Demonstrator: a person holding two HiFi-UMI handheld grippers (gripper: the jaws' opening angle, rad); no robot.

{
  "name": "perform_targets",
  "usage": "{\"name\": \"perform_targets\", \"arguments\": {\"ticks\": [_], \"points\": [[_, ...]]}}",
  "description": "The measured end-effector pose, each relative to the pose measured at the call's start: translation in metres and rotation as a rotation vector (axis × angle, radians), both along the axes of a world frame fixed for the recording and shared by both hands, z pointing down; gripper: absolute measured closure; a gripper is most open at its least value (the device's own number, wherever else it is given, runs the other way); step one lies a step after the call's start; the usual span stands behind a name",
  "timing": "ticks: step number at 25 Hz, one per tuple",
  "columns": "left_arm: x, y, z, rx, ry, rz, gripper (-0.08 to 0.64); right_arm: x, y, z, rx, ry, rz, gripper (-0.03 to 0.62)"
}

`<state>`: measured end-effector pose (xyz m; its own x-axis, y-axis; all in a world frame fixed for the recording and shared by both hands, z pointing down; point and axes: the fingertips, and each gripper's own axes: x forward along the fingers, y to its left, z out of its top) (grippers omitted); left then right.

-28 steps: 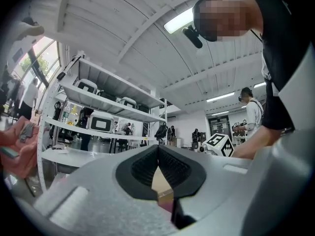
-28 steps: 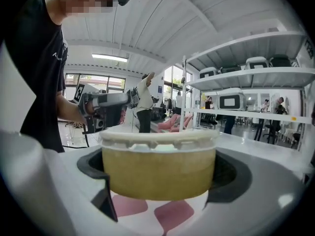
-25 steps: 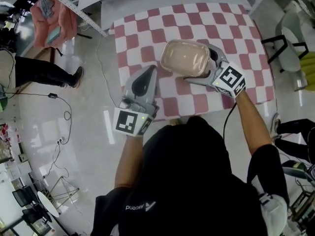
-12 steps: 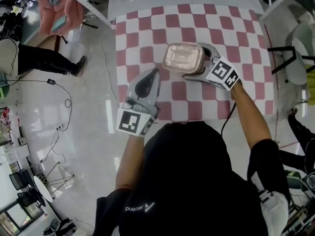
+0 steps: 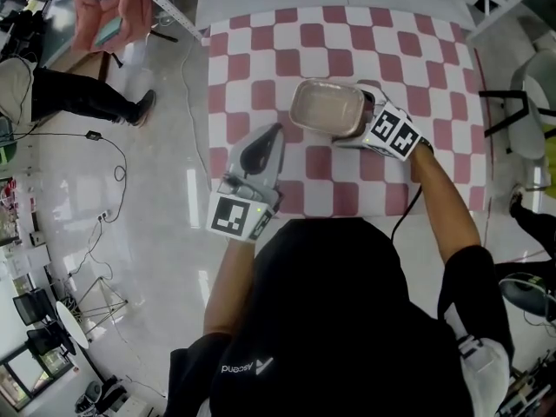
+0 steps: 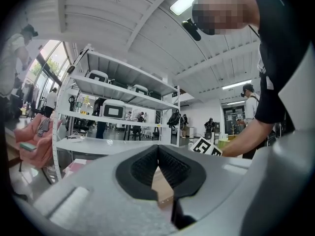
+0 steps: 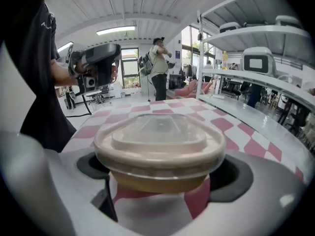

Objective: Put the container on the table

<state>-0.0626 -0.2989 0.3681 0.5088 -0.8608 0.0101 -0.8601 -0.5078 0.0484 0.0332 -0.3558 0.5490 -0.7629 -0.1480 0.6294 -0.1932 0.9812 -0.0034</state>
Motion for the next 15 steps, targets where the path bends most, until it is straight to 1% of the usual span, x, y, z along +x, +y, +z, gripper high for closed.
{"name": "perform_targets", "arguments": {"ticks": [9,13,15], "points": [[0.002,-0.005,0.007,-0.018,0.008,0.03,0.549,0.031,0.018,0.038,-0.076,0.29,-0.034,0.003],[0.006,-0.006,0.008,-0.02,0.011,0.047,0.549,0.045,0.016,0.042,-0.092,0.353,-0.004,0.003],[0.008,-0.006,0.008,-0.021,0.012,0.055,0.549,0.051,0.014,0.038,-0.098,0.356,0.015,0.003]]}}
